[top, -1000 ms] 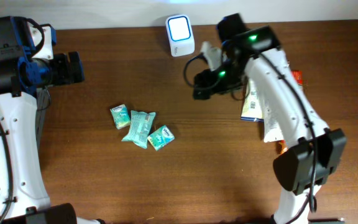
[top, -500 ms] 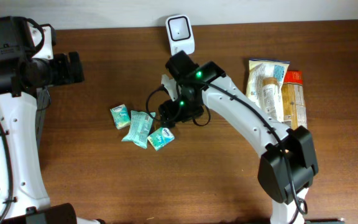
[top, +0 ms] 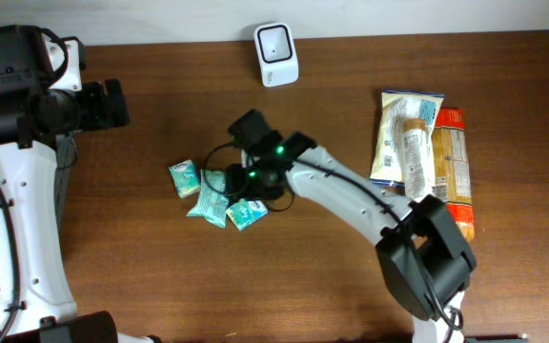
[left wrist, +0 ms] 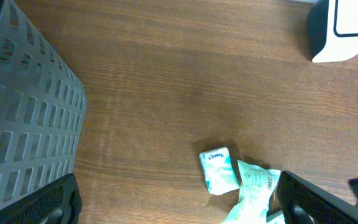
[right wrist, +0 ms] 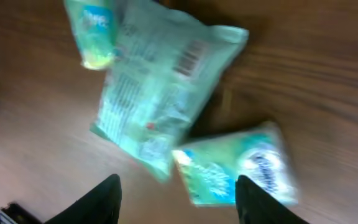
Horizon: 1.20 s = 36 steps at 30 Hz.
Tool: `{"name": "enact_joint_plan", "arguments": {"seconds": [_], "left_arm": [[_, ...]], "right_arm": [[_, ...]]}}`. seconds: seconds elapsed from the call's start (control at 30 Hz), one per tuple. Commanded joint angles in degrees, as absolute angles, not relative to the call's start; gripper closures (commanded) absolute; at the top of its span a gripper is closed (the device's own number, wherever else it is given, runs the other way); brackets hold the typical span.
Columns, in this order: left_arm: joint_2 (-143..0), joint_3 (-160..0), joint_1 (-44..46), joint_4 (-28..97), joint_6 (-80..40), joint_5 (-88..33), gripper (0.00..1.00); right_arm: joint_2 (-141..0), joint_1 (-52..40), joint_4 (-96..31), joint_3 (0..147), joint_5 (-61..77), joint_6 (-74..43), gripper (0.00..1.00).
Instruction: Scan the item barcode
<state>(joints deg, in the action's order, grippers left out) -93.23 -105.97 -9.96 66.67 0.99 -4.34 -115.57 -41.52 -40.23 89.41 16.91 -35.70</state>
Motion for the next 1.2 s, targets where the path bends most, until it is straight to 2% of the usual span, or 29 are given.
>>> {"name": "enact_joint_plan", "arguments": {"seconds": [0.0, 0.27, 0.43, 0.53, 0.63, 0.87, 0.93, 1.03, 1.07, 1.1, 1.17], "left_arm": [[-93.0, -106.4, -10.3, 66.7, 0.9, -4.8, 0.01], [-93.0, -106.4, -10.3, 66.7, 0.9, -4.8, 0.01], [-93.0, -106.4, -10.3, 66.7, 0.8, -4.8, 0.01], [-93.0, -106.4, -10.3, 66.7, 0.8, -4.8, 0.01], [-93.0, -106.4, -10.3, 66.7, 0.9, -4.8, 0.01], [-93.0, -106.4, -10.3, 66.7, 0.8, -4.8, 0.01], [-93.0, -106.4, -10.3, 66.8, 0.8, -4.8, 0.01], [-93.0, -106.4, -10.3, 66.8, 0.9, -4.8, 0.01], [-93.0, -106.4, -10.3, 66.7, 0.9, -4.8, 0.01], [-93.0, -106.4, -10.3, 66.7, 0.8, -4.8, 0.01], [-93.0, -106.4, -10.3, 66.7, 0.8, -4.8, 0.01]], "right_arm": [[-115.8, -45.2, -36.8, 88.3, 12.6, -40.7, 0.43], [-115.9, -49.2, -35.5, 88.3, 6.5, -40.3, 0.48], [-115.9, -45.7, -35.0, 88.3, 6.9, -26.7, 0.49], [-116.6, -42.0, -34.7, 88.3, 12.3, -13.3, 0.48], [-118.7, -38.7, -35.7, 88.3, 17.1, -6.0, 0.48], [-122.5, -33.7, -41.3, 88.3, 27.0, 2.4, 0.50], [-124.1, -33.7, -41.8, 88.3, 27.0, 2.6, 0.55], [-124.2, -33.5, -41.5, 88.4, 26.9, 2.6, 0.84], [-124.2, -33.3, -41.5, 88.6, 26.8, 2.5, 0.90], [-124.2, -32.9, -41.7, 88.7, 26.8, 2.5, 0.95], [-123.6, -31.3, -44.1, 90.0, 26.9, 2.5, 0.96]]}}
